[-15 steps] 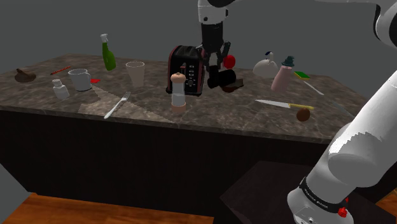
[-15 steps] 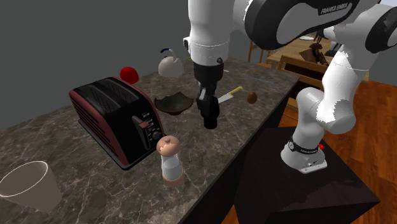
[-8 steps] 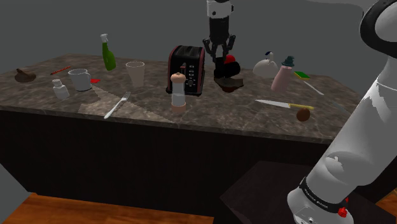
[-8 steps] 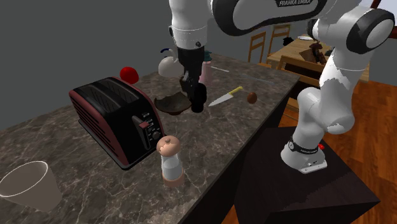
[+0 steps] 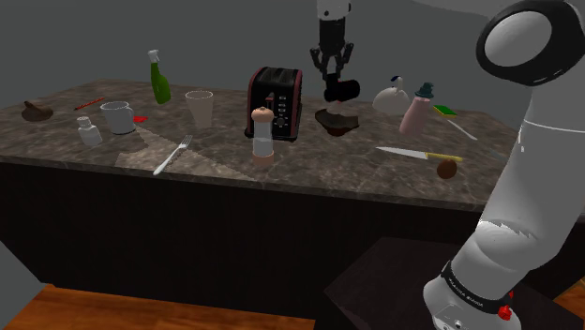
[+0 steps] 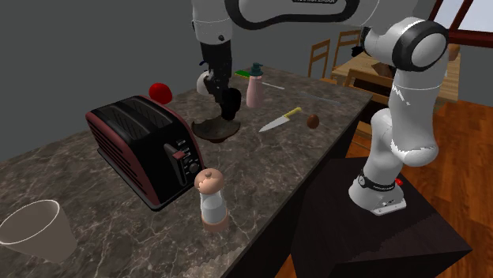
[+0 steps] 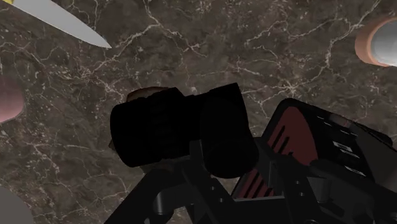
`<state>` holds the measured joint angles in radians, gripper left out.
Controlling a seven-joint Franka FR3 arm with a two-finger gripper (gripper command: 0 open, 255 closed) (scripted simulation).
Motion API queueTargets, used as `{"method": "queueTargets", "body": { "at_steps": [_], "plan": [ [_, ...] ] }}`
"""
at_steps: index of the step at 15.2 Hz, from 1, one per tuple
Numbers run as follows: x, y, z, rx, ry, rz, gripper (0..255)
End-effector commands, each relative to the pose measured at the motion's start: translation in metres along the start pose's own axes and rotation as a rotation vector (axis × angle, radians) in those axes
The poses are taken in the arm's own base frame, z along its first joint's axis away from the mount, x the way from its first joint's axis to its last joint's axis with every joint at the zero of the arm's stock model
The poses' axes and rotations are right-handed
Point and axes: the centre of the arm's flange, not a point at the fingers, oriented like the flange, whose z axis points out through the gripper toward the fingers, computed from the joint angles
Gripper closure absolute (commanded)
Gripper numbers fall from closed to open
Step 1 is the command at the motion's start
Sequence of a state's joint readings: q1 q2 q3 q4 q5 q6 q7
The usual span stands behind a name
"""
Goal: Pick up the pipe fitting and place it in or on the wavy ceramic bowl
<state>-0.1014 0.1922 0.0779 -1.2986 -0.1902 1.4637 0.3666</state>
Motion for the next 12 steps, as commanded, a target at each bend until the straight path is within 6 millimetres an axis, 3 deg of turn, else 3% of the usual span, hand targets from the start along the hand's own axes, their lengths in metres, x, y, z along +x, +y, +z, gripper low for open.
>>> {"method": "queueTargets", "body": {
  "at_steps": [1, 6, 12],
  "plan": [
    [0.022, 0.018, -0.001, 0.000, 0.001, -0.001, 255],
    [0.076, 0.061, -0.001, 0.000, 0.001, -0.001, 255],
    [0.075, 0.056, 0.030, 0.000, 0.001, -0.001, 255]
  ]
}}
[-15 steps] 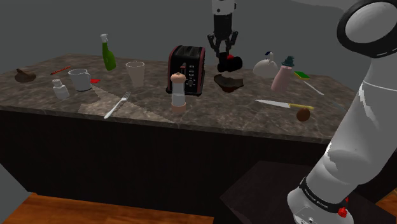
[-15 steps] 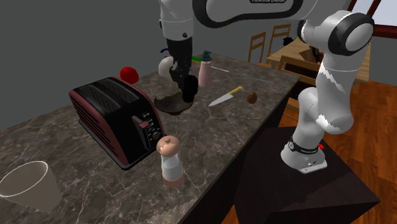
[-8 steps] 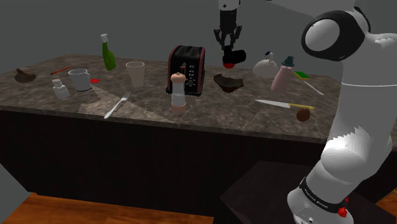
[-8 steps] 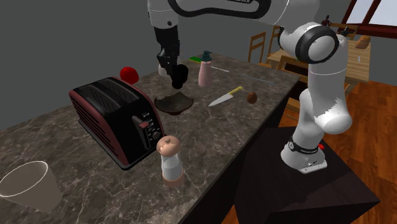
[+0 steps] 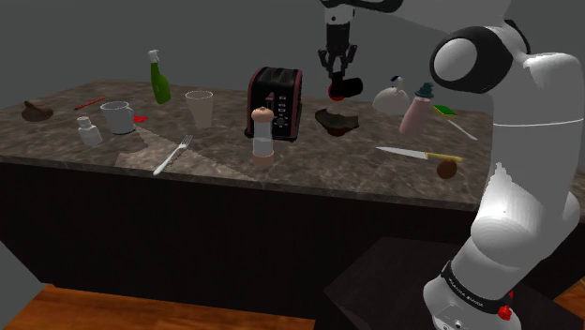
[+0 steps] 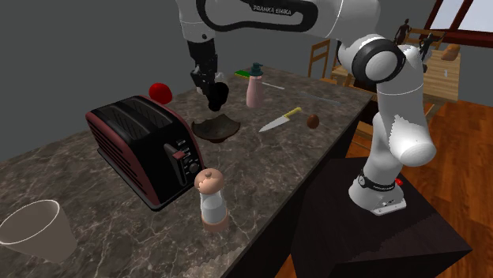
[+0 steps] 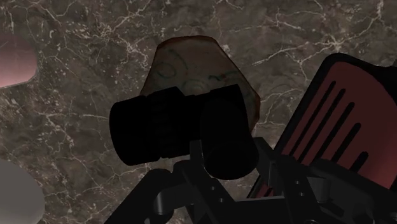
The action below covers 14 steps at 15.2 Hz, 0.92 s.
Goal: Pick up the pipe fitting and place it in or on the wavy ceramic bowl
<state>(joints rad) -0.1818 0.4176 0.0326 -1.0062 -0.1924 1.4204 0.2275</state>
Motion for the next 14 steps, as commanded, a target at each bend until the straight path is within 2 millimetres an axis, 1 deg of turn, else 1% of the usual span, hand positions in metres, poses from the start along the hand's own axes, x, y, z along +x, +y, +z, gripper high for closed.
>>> {"method": "queueTargets", "body": {
  "at_steps": [1, 14],
  "plan": [
    [0.000, -0.001, 0.010, 0.000, 0.001, 0.000, 255],
    [-0.003, -0.013, 0.077, 0.000, 0.001, 0.000, 255]
  ]
}}
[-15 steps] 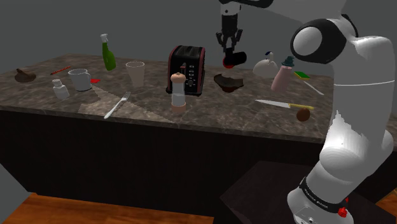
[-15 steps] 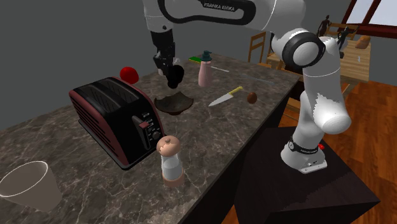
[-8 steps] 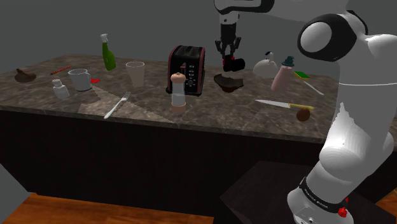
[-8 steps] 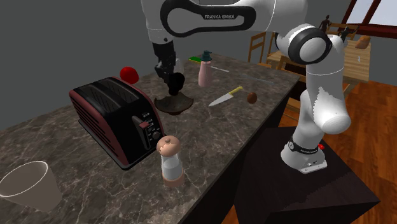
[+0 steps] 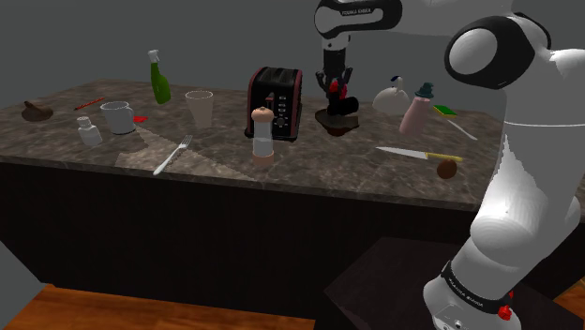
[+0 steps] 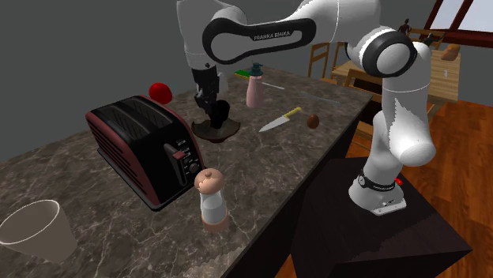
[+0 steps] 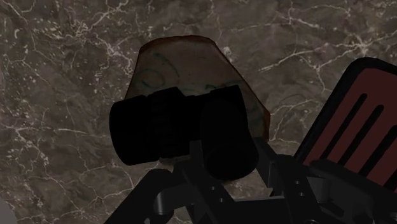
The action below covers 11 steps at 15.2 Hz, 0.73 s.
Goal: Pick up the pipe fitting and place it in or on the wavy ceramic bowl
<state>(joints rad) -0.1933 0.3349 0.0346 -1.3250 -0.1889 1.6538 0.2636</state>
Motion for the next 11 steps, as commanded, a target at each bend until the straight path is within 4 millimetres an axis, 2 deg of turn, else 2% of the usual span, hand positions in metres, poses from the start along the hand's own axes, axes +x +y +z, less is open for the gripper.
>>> {"method": "queueTargets", "body": {
  "at_steps": [1, 10, 11],
  "plan": [
    [-0.0003, -0.0014, 0.0092, 0.000, 0.001, 0.000, 255],
    [-0.0004, -0.0019, 0.0120, 0.000, 0.001, 0.000, 255],
    [-0.0005, -0.0019, 0.0120, 0.000, 0.001, 0.000, 0]
  ]
}}
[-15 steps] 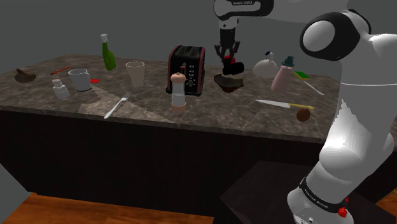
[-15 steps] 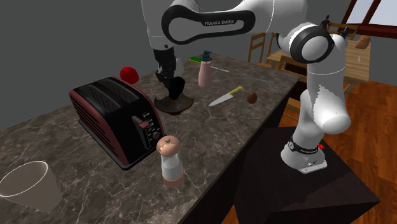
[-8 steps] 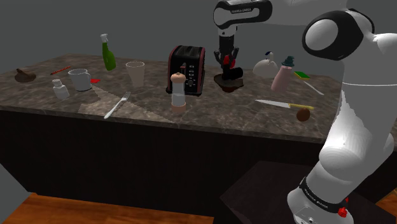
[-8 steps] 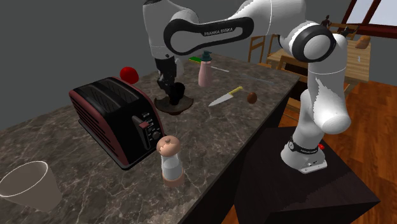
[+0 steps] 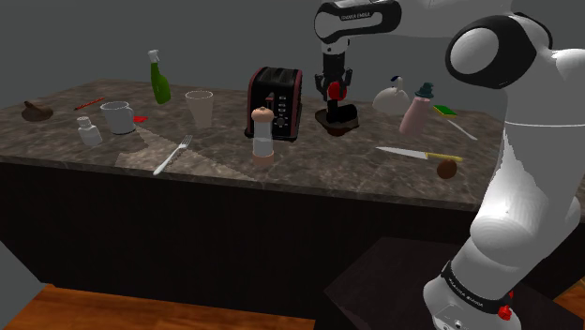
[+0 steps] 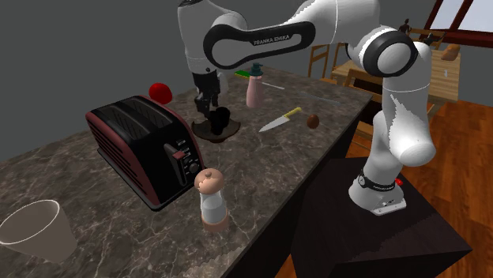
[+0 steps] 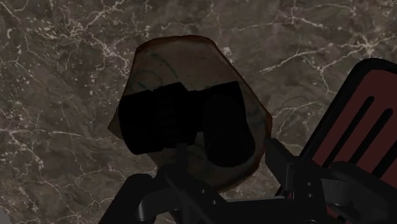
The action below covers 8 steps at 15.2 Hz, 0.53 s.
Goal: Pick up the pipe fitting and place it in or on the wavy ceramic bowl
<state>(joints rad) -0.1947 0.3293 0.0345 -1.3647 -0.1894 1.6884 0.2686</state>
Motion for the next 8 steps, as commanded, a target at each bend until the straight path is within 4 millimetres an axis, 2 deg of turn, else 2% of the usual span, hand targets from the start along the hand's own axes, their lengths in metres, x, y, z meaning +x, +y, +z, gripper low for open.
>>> {"method": "queueTargets", "body": {
  "at_steps": [1, 5, 8],
  "plan": [
    [0.000, 0.000, 0.000, 0.000, 0.000, 0.000, 0],
    [0.000, 0.000, 0.000, 0.000, 0.000, 0.000, 0],
    [0.000, 0.000, -0.040, 0.000, 0.000, 0.000, 0]
  ]
}}
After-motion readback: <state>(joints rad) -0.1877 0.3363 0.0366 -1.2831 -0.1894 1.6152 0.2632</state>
